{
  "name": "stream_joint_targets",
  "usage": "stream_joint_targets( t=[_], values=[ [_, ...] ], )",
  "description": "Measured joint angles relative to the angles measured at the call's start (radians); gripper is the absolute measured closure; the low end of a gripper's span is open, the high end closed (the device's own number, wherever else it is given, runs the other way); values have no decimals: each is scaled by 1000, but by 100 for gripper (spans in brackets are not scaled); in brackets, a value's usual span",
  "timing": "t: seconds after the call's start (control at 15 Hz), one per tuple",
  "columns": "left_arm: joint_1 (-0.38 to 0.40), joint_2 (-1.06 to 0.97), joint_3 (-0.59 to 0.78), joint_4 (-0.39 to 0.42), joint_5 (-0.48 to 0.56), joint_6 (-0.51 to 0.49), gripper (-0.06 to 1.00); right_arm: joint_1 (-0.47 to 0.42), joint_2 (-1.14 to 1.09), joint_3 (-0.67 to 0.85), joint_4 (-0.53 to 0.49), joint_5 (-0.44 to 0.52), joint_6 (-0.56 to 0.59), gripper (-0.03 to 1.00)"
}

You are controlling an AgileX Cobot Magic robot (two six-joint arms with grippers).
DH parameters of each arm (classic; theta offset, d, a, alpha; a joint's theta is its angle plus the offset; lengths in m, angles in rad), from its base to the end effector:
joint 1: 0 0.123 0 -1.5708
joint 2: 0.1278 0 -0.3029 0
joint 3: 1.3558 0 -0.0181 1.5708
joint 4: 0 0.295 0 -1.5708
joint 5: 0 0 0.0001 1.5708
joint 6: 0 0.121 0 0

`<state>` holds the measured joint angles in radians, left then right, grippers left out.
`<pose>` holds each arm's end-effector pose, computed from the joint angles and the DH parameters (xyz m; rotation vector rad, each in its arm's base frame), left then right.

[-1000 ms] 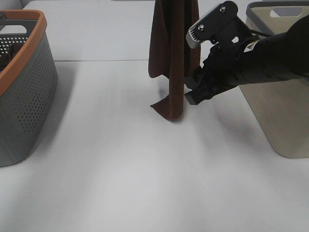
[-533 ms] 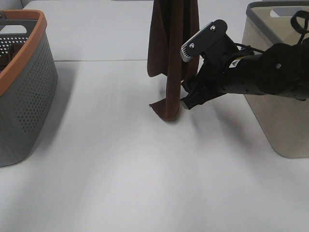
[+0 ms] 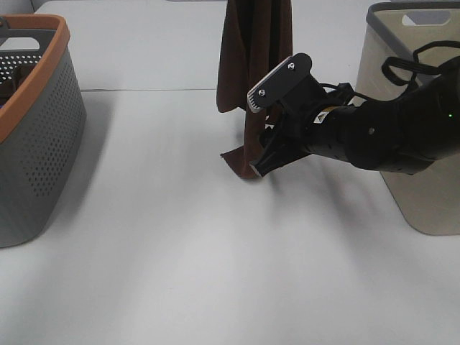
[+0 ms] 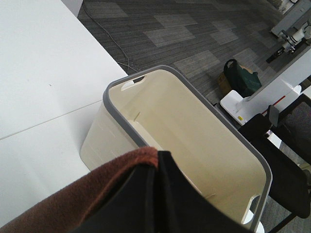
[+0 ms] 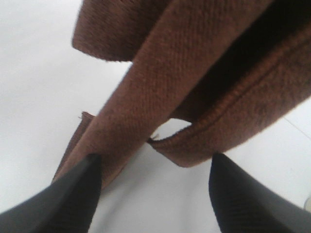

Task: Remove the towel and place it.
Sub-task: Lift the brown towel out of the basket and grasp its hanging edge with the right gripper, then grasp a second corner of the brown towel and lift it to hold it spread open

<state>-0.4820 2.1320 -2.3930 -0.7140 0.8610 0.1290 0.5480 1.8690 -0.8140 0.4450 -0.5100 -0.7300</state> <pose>0.4696 -0.3135 0.4361 0.4627 1.9946 -1.0636 0.3642 0.1925 0.1093 -0.7619 1.9140 -0.0880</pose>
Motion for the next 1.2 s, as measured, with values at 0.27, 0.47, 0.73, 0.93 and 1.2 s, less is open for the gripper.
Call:
stream_joint_targets(
  t=[0.27, 0.47, 0.73, 0.93, 1.2],
  values=[
    [0, 0, 0, 0, -1, 0, 94, 0, 6, 0, 54, -97, -14, 35],
    [0, 0, 0, 0, -1, 0, 94, 0, 6, 0, 93, -44, -109, 35],
    [0, 0, 0, 0, -1, 0, 94, 0, 10, -1, 172, -64, -189, 36],
    [0, 0, 0, -1, -1, 0, 94, 0, 49, -1, 178, -105, -194, 36],
    [0, 0, 0, -1, -1, 0, 94, 0, 71, -1, 94, -182, -111, 36]
  ],
)
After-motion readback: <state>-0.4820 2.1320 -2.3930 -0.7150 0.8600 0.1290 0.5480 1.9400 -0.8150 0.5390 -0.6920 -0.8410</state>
